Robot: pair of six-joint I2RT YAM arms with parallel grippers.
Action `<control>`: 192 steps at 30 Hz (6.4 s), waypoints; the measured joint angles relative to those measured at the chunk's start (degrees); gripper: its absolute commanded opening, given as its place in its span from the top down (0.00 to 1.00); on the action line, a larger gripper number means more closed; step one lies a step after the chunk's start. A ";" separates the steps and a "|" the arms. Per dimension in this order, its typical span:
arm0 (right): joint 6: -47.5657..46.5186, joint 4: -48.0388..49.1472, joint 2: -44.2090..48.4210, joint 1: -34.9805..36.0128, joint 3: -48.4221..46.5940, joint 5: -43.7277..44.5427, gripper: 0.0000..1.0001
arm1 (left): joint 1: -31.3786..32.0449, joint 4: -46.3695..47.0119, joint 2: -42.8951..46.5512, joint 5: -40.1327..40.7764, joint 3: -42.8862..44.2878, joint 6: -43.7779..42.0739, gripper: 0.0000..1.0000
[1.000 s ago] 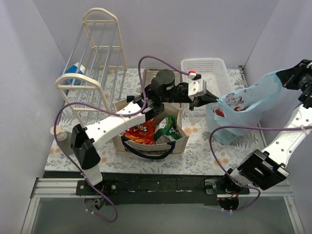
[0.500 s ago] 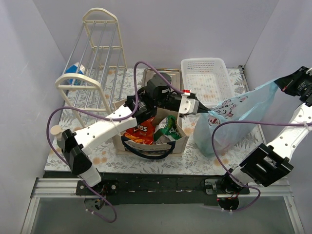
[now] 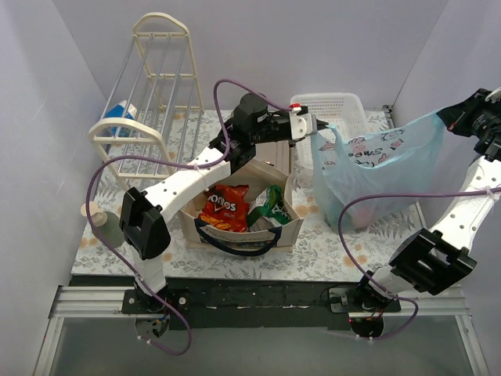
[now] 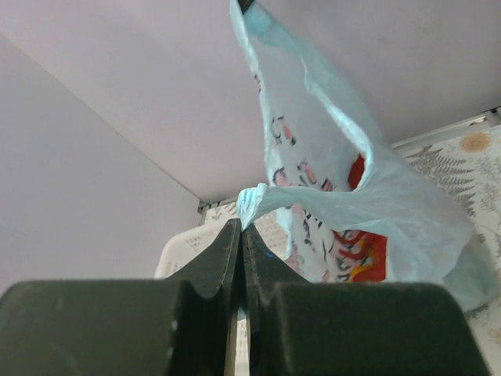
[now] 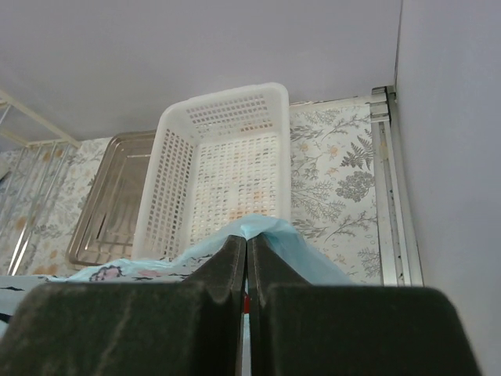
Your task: Untie the knot of the grocery bags and take out the mixed food
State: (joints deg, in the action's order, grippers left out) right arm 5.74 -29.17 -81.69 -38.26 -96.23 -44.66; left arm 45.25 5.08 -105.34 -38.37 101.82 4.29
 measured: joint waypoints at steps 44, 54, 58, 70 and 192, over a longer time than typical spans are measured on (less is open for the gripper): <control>-56.52 -30.97 18.69 12.28 18.51 -12.66 0.67 | 13.25 7.19 12.59 0.26 -20.17 21.75 1.00; -41.33 -7.69 20.35 30.05 31.36 3.54 0.73 | 13.66 6.54 12.31 -0.20 -19.26 20.31 1.00; -40.30 -6.10 17.99 31.50 34.71 8.96 0.74 | 13.68 5.01 12.31 -0.20 -19.26 17.90 0.28; -59.32 -24.33 37.51 31.50 47.52 20.46 0.74 | 13.35 1.75 19.17 14.75 -17.53 12.90 0.02; -66.01 -28.89 36.63 30.84 50.84 15.76 0.80 | 6.43 -16.92 -16.37 7.13 1.64 45.33 1.00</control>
State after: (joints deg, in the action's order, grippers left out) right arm -60.27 -58.06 -45.06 -7.42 -45.39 -28.91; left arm 51.68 -11.84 -121.71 -31.24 103.46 49.63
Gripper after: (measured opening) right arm 0.196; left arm 0.167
